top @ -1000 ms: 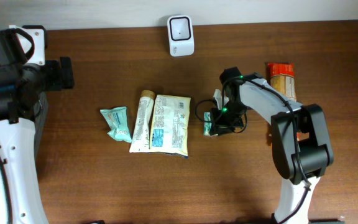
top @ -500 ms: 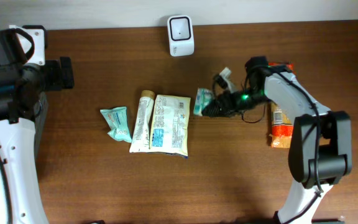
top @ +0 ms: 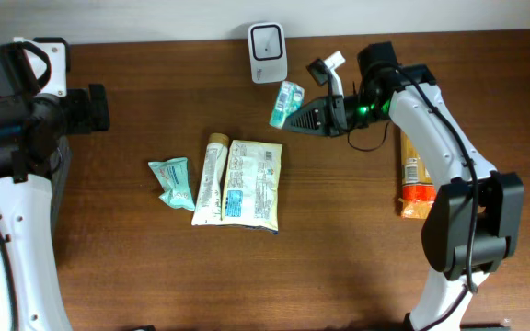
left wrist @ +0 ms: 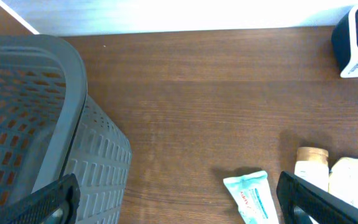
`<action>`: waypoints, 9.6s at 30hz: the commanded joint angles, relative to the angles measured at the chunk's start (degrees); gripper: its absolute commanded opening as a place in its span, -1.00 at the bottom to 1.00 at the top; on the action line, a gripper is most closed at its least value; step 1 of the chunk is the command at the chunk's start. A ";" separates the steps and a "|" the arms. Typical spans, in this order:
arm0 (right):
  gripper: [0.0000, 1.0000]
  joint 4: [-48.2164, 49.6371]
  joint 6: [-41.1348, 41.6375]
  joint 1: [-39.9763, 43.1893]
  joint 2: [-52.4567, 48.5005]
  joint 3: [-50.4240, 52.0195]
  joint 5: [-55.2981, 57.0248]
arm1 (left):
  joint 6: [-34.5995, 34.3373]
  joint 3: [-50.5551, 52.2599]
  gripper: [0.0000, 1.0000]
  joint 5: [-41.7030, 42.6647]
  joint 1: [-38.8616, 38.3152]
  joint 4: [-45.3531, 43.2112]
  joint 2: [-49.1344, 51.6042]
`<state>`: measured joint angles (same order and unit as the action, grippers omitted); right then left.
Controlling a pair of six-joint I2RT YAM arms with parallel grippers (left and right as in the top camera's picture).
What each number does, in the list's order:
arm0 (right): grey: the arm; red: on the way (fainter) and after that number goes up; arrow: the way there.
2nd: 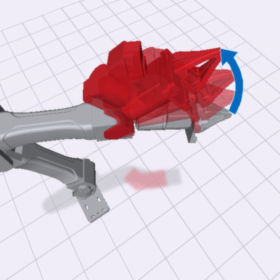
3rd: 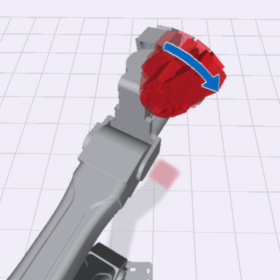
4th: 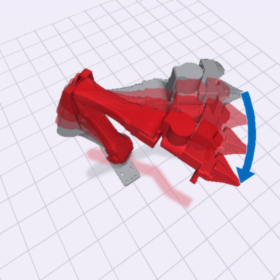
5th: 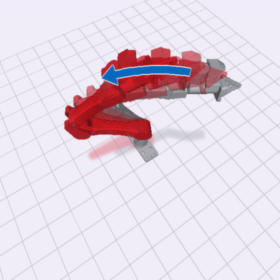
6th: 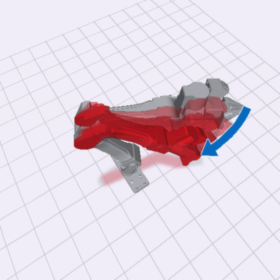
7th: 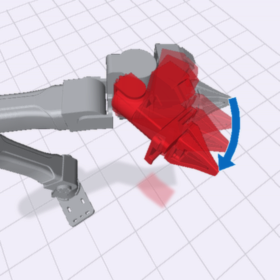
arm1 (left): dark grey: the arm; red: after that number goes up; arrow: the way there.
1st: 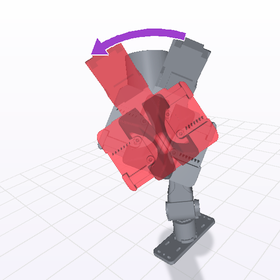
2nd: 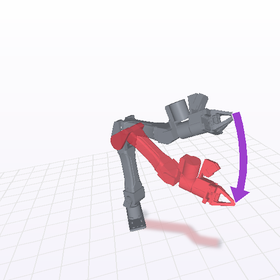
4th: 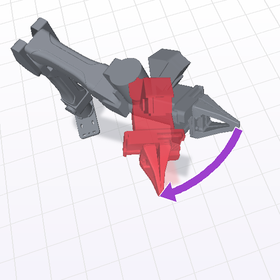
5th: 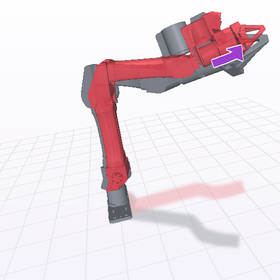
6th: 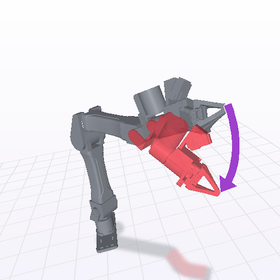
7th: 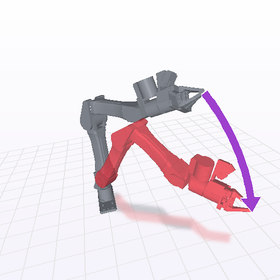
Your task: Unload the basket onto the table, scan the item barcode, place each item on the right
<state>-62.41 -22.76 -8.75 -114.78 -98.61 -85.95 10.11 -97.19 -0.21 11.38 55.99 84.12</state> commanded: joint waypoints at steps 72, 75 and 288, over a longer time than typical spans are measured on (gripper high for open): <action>-0.92 43.98 -24.81 -19.74 -37.75 -41.31 135.71 | 0.72 -0.15 0.98 0.42 0.04 -0.02 -0.46; -0.92 42.25 -24.72 -19.85 -37.20 -41.33 135.69 | 0.72 -0.15 0.98 0.42 0.04 0.11 -0.46; -0.92 -6.38 5.40 6.56 17.46 -3.41 32.92 | 0.72 -0.15 0.98 0.42 0.04 0.31 -0.46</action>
<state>-68.86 -16.73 -2.33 -99.04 -101.34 -49.69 10.09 -97.19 -0.21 11.38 56.38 84.12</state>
